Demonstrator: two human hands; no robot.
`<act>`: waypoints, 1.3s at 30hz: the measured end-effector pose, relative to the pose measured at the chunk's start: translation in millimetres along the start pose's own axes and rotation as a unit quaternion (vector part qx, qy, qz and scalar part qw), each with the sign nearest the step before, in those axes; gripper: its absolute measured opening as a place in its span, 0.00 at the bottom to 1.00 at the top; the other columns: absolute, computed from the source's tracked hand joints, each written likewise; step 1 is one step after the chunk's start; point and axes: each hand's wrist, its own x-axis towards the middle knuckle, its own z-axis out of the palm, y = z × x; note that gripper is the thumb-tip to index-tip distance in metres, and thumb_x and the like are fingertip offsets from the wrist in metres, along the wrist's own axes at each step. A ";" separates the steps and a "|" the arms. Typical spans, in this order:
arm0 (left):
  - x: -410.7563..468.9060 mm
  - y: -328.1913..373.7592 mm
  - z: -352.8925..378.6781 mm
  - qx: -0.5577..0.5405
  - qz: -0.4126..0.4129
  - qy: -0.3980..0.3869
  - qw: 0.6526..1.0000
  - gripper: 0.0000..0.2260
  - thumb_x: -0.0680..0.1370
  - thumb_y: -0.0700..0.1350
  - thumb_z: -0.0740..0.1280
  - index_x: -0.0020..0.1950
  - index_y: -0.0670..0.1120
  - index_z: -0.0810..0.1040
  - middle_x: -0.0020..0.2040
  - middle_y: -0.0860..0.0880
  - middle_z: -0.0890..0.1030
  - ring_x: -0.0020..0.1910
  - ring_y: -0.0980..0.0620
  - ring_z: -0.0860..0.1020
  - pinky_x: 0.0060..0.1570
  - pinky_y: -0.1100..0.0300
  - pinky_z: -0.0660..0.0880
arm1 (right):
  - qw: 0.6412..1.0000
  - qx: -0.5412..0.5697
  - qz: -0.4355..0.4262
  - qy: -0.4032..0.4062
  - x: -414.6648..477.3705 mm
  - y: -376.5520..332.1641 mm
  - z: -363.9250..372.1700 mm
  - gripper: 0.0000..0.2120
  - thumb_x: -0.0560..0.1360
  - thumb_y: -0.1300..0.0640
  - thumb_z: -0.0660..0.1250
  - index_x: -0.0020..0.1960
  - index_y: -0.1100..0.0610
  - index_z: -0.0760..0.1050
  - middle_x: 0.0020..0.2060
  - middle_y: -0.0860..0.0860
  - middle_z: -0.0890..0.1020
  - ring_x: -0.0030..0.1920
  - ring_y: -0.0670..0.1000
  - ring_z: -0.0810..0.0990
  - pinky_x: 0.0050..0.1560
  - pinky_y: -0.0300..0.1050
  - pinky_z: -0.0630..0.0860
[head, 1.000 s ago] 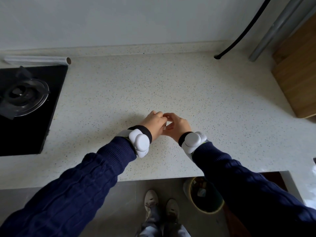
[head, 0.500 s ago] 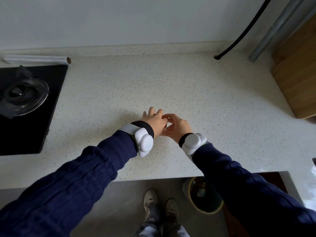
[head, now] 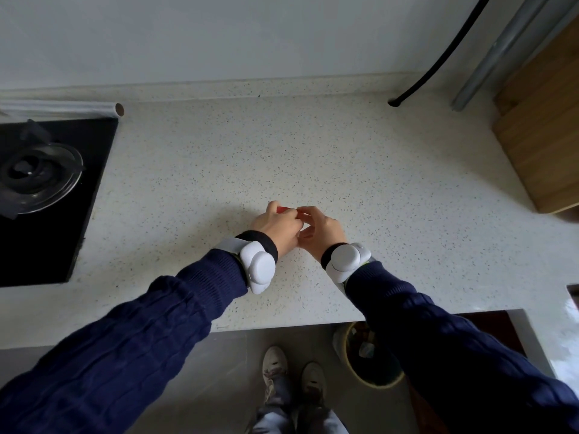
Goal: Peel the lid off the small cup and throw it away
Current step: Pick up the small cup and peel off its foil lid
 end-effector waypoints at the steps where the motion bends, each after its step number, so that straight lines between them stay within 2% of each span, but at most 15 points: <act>1: -0.7 -3.0 0.9 -0.021 -0.004 0.020 1.000 0.11 0.78 0.43 0.57 0.56 0.43 0.75 0.59 0.47 0.76 0.64 0.42 0.65 0.52 0.50 0.74 | 1.000 0.003 -0.001 -0.002 -0.4 0.1 0.2 0.28 0.64 0.62 0.74 0.62 0.56 0.70 0.54 0.50 0.83 0.40 0.48 0.82 0.45 0.31 0.78; 2: -1.0 -6.5 1.6 -0.041 -0.004 0.043 0.998 0.11 0.77 0.42 0.57 0.55 0.42 0.75 0.57 0.47 0.77 0.63 0.44 0.67 0.53 0.50 0.75 | 1.000 0.007 -0.003 -0.002 -1.4 0.0 0.5 0.29 0.63 0.61 0.75 0.62 0.56 0.70 0.55 0.49 0.83 0.38 0.46 0.81 0.41 0.24 0.75; 4: -0.8 -12.4 3.2 -0.067 0.009 0.081 0.994 0.11 0.77 0.41 0.57 0.52 0.40 0.76 0.54 0.45 0.79 0.60 0.45 0.70 0.52 0.50 0.75 | 1.000 0.011 -0.003 -0.003 -2.3 -0.7 -0.3 0.31 0.62 0.60 0.76 0.62 0.56 0.70 0.55 0.49 0.83 0.36 0.45 0.79 0.37 0.19 0.71; 8: -0.3 -20.5 3.8 -0.107 0.035 0.096 0.989 0.09 0.76 0.40 0.57 0.46 0.37 0.76 0.48 0.42 0.80 0.54 0.44 0.72 0.47 0.51 0.72 | 1.000 0.007 0.003 -0.011 -0.5 -2.1 -1.8 0.31 0.62 0.59 0.77 0.63 0.57 0.70 0.56 0.49 0.83 0.37 0.44 0.80 0.37 0.19 0.70; 10: 0.9 -24.5 3.3 -0.127 0.043 0.096 0.986 0.08 0.76 0.38 0.58 0.42 0.37 0.75 0.46 0.40 0.78 0.46 0.43 0.73 0.42 0.52 0.70 | 1.000 0.004 0.007 -0.011 0.3 -2.9 -1.9 0.32 0.62 0.59 0.77 0.63 0.56 0.70 0.56 0.50 0.82 0.39 0.45 0.81 0.37 0.21 0.72; 13: 2.0 -29.3 2.4 -0.153 0.030 0.094 0.983 0.07 0.75 0.37 0.59 0.36 0.41 0.69 0.38 0.42 0.72 0.36 0.46 0.69 0.35 0.55 0.64 | 1.000 0.007 0.012 -0.011 0.1 -3.9 -1.2 0.32 0.62 0.58 0.77 0.63 0.56 0.69 0.56 0.51 0.82 0.41 0.46 0.82 0.39 0.25 0.73; 16: 3.3 -32.2 1.3 -0.171 0.022 0.098 0.980 0.08 0.74 0.37 0.60 0.35 0.43 0.66 0.37 0.45 0.69 0.35 0.47 0.67 0.35 0.58 0.61 | 1.000 0.006 0.014 -0.009 -0.1 -4.0 -0.7 0.33 0.62 0.58 0.77 0.64 0.56 0.69 0.56 0.52 0.82 0.42 0.47 0.83 0.42 0.29 0.73; 20: 6.0 -38.1 -0.8 -0.195 0.013 0.100 0.976 0.08 0.73 0.35 0.60 0.35 0.43 0.66 0.35 0.43 0.70 0.35 0.46 0.67 0.35 0.56 0.62 | 1.000 0.004 0.018 -0.010 -0.1 -4.2 -0.6 0.33 0.61 0.59 0.77 0.63 0.55 0.69 0.55 0.52 0.83 0.39 0.45 0.81 0.37 0.24 0.72; 23: 8.2 -41.6 -1.4 -0.214 0.006 0.103 0.971 0.08 0.73 0.35 0.60 0.35 0.43 0.67 0.35 0.43 0.71 0.35 0.46 0.68 0.36 0.55 0.64 | 1.000 0.003 0.018 -0.007 0.8 -4.9 -0.3 0.33 0.61 0.58 0.77 0.63 0.55 0.69 0.55 0.52 0.83 0.39 0.45 0.81 0.41 0.29 0.73; 27: 10.4 -45.7 -3.0 -0.234 -0.008 0.107 0.966 0.08 0.73 0.34 0.60 0.35 0.44 0.67 0.34 0.43 0.72 0.34 0.47 0.68 0.35 0.58 0.64 | 1.000 -0.003 0.016 -0.009 1.0 -5.2 -0.5 0.33 0.62 0.58 0.77 0.64 0.55 0.69 0.56 0.52 0.83 0.42 0.48 0.83 0.41 0.28 0.72; 30: 11.8 -48.8 -6.2 -0.255 -0.016 0.105 0.961 0.08 0.73 0.33 0.59 0.36 0.43 0.67 0.34 0.42 0.71 0.34 0.47 0.67 0.34 0.58 0.63 | 1.000 -0.002 0.013 -0.011 0.7 -6.4 -1.1 0.33 0.62 0.58 0.77 0.64 0.55 0.69 0.57 0.53 0.82 0.43 0.50 0.83 0.46 0.34 0.75; 34: 13.3 -55.1 -9.1 -0.287 -0.019 0.116 0.951 0.09 0.74 0.33 0.59 0.35 0.42 0.66 0.33 0.42 0.68 0.34 0.48 0.65 0.28 0.60 0.58 | 1.000 -0.006 0.007 -0.009 -0.1 -7.4 -2.4 0.32 0.61 0.56 0.77 0.63 0.55 0.69 0.58 0.52 0.81 0.43 0.49 0.84 0.41 0.25 0.72; 37: 11.3 -57.5 -6.2 -0.306 -0.006 0.121 0.944 0.12 0.75 0.34 0.60 0.33 0.45 0.65 0.32 0.44 0.68 0.34 0.48 0.65 0.29 0.59 0.55 | 1.000 -0.002 0.008 -0.011 -0.5 -7.9 -2.3 0.34 0.61 0.56 0.77 0.64 0.55 0.69 0.58 0.53 0.81 0.44 0.50 0.84 0.48 0.34 0.75; 39: 8.4 -58.4 -3.1 -0.307 0.003 0.117 0.945 0.12 0.76 0.38 0.61 0.34 0.46 0.65 0.33 0.45 0.70 0.34 0.48 0.67 0.31 0.62 0.58 | 1.000 -0.003 0.014 -0.017 -1.0 -8.8 -1.8 0.36 0.62 0.56 0.77 0.66 0.55 0.66 0.59 0.53 0.80 0.45 0.50 0.83 0.51 0.38 0.75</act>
